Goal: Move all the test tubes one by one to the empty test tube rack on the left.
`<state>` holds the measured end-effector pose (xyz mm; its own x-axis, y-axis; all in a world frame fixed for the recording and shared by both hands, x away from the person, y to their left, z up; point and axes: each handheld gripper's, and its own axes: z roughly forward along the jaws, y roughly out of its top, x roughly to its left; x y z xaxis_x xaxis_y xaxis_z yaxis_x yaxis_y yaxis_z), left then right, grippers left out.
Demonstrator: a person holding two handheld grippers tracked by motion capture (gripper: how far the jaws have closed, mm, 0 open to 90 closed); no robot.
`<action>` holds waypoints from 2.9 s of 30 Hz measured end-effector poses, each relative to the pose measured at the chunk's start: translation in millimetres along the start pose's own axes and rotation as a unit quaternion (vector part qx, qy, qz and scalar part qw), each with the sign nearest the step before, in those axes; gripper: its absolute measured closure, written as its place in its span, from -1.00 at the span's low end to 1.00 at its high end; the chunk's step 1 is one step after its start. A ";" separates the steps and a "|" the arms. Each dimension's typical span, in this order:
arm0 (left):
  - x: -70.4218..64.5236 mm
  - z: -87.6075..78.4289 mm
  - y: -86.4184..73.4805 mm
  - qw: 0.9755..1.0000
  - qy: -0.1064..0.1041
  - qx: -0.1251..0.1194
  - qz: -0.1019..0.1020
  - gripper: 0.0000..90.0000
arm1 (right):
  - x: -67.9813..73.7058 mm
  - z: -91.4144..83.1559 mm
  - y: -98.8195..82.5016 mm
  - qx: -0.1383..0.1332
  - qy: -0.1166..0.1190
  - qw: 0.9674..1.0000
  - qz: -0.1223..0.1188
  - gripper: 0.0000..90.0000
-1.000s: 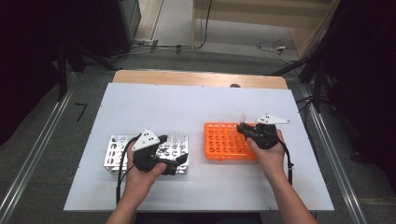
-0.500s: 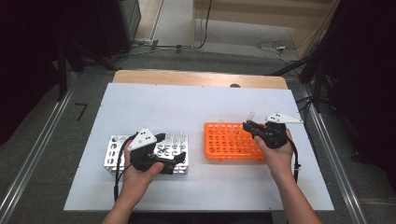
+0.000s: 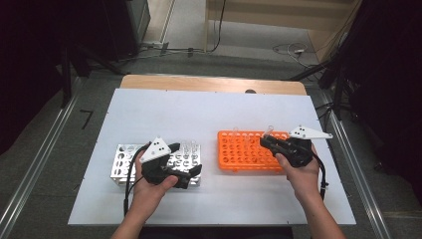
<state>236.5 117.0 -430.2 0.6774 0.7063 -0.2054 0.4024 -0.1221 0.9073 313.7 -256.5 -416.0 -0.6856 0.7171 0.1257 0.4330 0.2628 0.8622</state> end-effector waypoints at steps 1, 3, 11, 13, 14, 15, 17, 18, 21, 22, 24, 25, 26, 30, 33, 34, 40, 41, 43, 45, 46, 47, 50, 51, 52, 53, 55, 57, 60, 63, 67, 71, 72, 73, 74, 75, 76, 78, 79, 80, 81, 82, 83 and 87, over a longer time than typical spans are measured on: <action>-0.4 0.2 0.0 1.000 -0.001 0.001 0.001 -1.00 | 2.3 -1.2 0.2 0.000 0.003 1.000 -0.001 0.65; -1.1 0.2 0.0 1.000 -0.002 0.000 0.002 -1.00 | 6.5 -3.1 0.6 0.000 0.009 1.000 -0.007 0.64; -2.7 -1.5 1.5 1.000 -0.006 -0.003 0.003 -1.00 | 25.5 -5.2 2.2 0.000 0.035 0.999 -0.024 0.65; -3.3 -1.7 1.6 1.000 -0.007 -0.004 0.003 -1.00 | 30.0 -4.4 2.2 0.001 0.043 0.999 -0.029 0.65; -3.5 -1.7 1.7 1.000 -0.007 -0.003 0.004 -1.00 | 32.0 -4.0 2.2 0.001 0.046 0.998 -0.032 0.65; -3.6 -1.8 1.9 1.000 -0.007 -0.003 0.005 -1.00 | 33.9 -3.4 2.3 0.002 0.049 0.998 -0.033 0.65; -4.2 -1.8 2.3 1.000 -0.009 -0.005 0.004 -1.00 | 37.4 -2.5 2.3 0.004 0.055 0.998 -0.035 0.65; -4.7 -1.9 2.6 1.000 -0.009 -0.005 0.004 -1.00 | 38.9 -1.8 2.3 0.004 0.056 0.998 -0.038 0.65; -6.1 -1.9 3.4 1.000 -0.012 -0.005 0.006 -1.00 | 44.2 0.4 1.5 0.007 0.065 0.997 -0.042 0.65; -6.7 -1.7 3.5 1.000 -0.013 -0.006 0.007 -1.00 | 46.0 1.2 1.2 0.009 0.067 0.997 -0.044 0.65; -7.7 -1.6 3.8 1.000 -0.014 -0.006 0.007 -1.00 | 50.1 3.2 0.7 0.012 0.072 0.996 -0.046 0.64; -8.1 -1.4 3.9 1.000 -0.016 -0.007 0.007 -1.00 | 51.8 4.2 0.6 0.012 0.075 0.996 -0.049 0.65; -8.4 -1.5 4.2 1.000 -0.018 -0.007 0.007 -1.00 | 53.5 5.1 0.4 0.012 0.078 0.996 -0.051 0.65; -10.2 -1.8 5.8 1.000 -0.027 -0.011 0.008 -0.96 | 61.6 8.7 -0.3 0.015 0.091 0.994 -0.059 0.64; -12.3 -1.7 7.1 0.999 -0.032 -0.012 0.011 -0.90 | 67.8 12.1 -1.2 0.019 0.098 0.993 -0.065 0.65; -13.4 -1.5 7.7 0.999 -0.032 -0.011 0.010 -0.87 | 69.7 13.3 -1.5 0.021 0.101 0.992 -0.067 0.65; -20.4 1.8 9.9 0.999 -0.040 -0.006 0.015 -0.63 | 81.0 20.9 -4.0 0.030 0.116 0.990 -0.079 0.65; -21.5 2.4 9.9 0.999 -0.045 -0.007 0.015 -0.60 | 83.0 22.2 -4.4 0.031 0.118 0.989 -0.081 0.65; -23.4 3.1 10.3 0.998 -0.053 -0.007 0.016 -0.52 | 87.2 24.7 -5.2 0.034 0.122 0.988 -0.085 0.65; -25.5 3.8 10.5 0.998 -0.059 -0.008 0.020 -0.43 | 91.4 27.0 -6.0 0.038 0.127 0.987 -0.090 0.65; -26.7 4.3 10.5 0.998 -0.062 -0.010 0.021 -0.38 | 93.6 28.2 -6.3 0.039 0.130 0.986 -0.092 0.65; -28.0 4.7 10.6 0.998 -0.065 -0.012 0.022 -0.33 | 95.4 29.2 -6.5 0.040 0.133 0.986 -0.095 0.65; -30.8 5.9 10.8 0.997 -0.072 -0.014 0.027 -0.20 | 101.8 32.3 -7.3 0.044 0.139 0.984 -0.100 0.65; -31.9 6.7 10.8 0.997 -0.075 -0.014 0.028 -0.16 | 104.0 33.3 -7.5 0.046 0.141 0.984 -0.103 0.65; -32.8 7.5 10.7 0.997 -0.077 -0.015 0.029 -0.11 | 106.8 34.5 -7.9 0.047 0.144 0.983 -0.105 0.65; -33.7 8.3 10.5 0.996 -0.078 -0.013 0.032 -0.07 | 108.6 35.1 -8.0 0.048 0.145 0.983 -0.106 0.65; -35.6 10.0 10.1 0.996 -0.081 -0.013 0.037 0.01 | 112.8 36.6 -8.3 0.050 0.151 0.981 -0.112 0.65; -37.5 11.1 9.8 0.996 -0.082 -0.013 0.040 0.10 | 117.3 37.7 -8.5 0.051 0.156 0.980 -0.116 0.65; -39.7 12.2 9.6 0.995 -0.085 -0.015 0.045 0.25 | 123.0 39.0 -8.9 0.054 0.164 0.977 -0.122 0.65; -41.4 13.4 9.2 0.995 -0.083 -0.012 0.050 0.39 | 127.4 40.2 -9.3 0.056 0.170 0.976 -0.127 0.65; -42.4 13.9 8.9 0.995 -0.082 -0.011 0.055 0.56 | 130.3 41.6 -9.7 0.059 0.175 0.974 -0.130 0.65; -43.1 13.0 9.2 0.995 -0.075 -0.010 0.062 0.66 | 131.1 42.7 -9.9 0.060 0.177 0.974 -0.127 0.65; -42.7 12.7 9.4 0.995 -0.073 -0.011 0.062 0.67 | 131.0 42.8 -9.8 0.060 0.178 0.974 -0.126 0.64; -42.4 12.5 9.8 0.995 -0.072 -0.012 0.060 0.68 | 130.8 42.6 -9.7 0.060 0.178 0.974 -0.124 0.64; -42.2 12.2 10.1 0.996 -0.071 -0.013 0.058 0.69 | 130.3 42.5 -9.4 0.059 0.178 0.974 -0.124 0.64; -42.2 11.9 10.5 0.996 -0.071 -0.014 0.057 0.69 | 130.1 42.1 -9.2 0.059 0.177 0.975 -0.123 0.64; -42.3 11.8 10.9 0.996 -0.071 -0.015 0.057 0.69 | 129.8 41.9 -8.9 0.058 0.178 0.975 -0.121 0.63; -42.3 11.1 11.9 0.996 -0.065 -0.015 0.060 0.69 | 128.5 41.9 -8.7 0.056 0.183 0.974 -0.119 0.56; -41.6 10.7 12.3 0.996 -0.064 -0.016 0.059 0.69 | 128.1 41.9 -8.7 0.054 0.187 0.974 -0.119 0.46; -40.6 10.1 12.8 0.996 -0.063 -0.017 0.058 0.69 | 127.8 41.7 -8.7 0.054 0.192 0.973 -0.120 0.38; -39.5 9.4 13.2 0.996 -0.062 -0.018 0.057 0.69 | 127.4 41.5 -8.6 0.054 0.197 0.971 -0.122 0.30; -38.3 8.5 13.8 0.996 -0.060 -0.017 0.057 0.69 | 127.1 40.7 -8.5 0.052 0.201 0.970 -0.124 0.17; -37.2 7.8 14.2 0.997 -0.059 -0.020 0.055 0.69 | 126.6 39.7 -8.1 0.048 0.200 0.970 -0.127 0.07; -31.8 3.6 16.7 0.997 -0.052 -0.024 0.049 0.69 | 120.4 37.4 -6.3 0.043 0.202 0.971 -0.123 -0.30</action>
<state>223.8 90.0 -409.8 0.7733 0.6163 -0.1492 0.3023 -0.1514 0.9411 250.3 -147.6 -424.7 -0.9403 0.3190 0.1186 0.2629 0.4593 0.8485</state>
